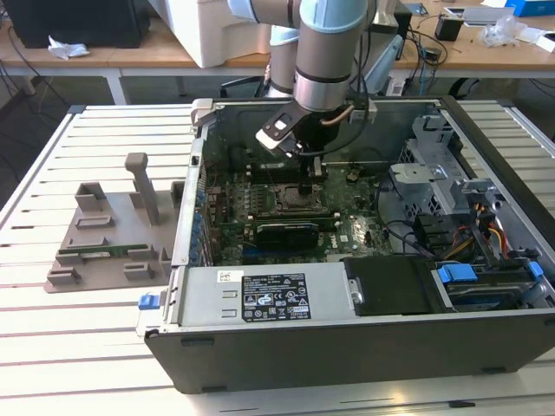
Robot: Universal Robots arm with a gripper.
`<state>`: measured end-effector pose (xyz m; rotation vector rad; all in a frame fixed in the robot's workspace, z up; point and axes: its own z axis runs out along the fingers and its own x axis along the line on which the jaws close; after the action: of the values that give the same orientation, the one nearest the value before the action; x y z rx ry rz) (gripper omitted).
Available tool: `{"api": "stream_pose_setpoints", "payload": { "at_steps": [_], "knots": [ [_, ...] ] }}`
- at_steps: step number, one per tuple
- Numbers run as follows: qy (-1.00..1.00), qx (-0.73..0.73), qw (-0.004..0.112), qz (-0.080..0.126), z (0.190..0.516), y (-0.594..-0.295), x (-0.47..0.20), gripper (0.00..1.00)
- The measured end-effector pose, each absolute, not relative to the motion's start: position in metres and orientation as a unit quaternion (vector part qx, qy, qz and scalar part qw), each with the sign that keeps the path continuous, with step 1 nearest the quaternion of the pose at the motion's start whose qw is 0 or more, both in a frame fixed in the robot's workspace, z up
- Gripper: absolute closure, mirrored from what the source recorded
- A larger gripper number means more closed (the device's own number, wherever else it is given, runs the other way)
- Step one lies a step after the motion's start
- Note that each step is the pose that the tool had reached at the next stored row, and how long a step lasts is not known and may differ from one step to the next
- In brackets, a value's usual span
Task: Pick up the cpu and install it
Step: 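Close the cpu cover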
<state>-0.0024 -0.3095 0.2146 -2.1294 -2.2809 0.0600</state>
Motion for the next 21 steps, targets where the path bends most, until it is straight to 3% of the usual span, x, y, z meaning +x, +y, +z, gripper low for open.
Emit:
{"api": "stream_pose_setpoints", "payload": {
  "at_steps": [21],
  "knots": [
    [-0.731,-0.682,0.010,0.019,0.284,-0.309,-0.001,0.89]
  ]
}}
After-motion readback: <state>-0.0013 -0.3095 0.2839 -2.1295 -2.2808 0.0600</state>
